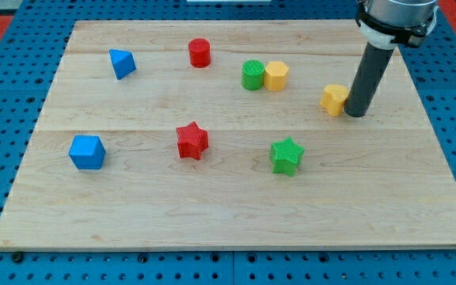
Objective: Push the yellow heart towards the yellow hexagon
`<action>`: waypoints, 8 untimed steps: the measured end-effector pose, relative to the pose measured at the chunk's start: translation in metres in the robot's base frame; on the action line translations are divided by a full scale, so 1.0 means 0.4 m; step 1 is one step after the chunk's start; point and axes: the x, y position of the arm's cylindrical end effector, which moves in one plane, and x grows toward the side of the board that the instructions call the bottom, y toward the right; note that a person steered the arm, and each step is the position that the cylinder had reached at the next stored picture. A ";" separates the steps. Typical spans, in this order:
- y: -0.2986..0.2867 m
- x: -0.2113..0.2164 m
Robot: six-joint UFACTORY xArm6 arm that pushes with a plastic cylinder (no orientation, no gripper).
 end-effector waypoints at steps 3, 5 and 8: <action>0.004 -0.071; 0.053 0.011; -0.035 -0.048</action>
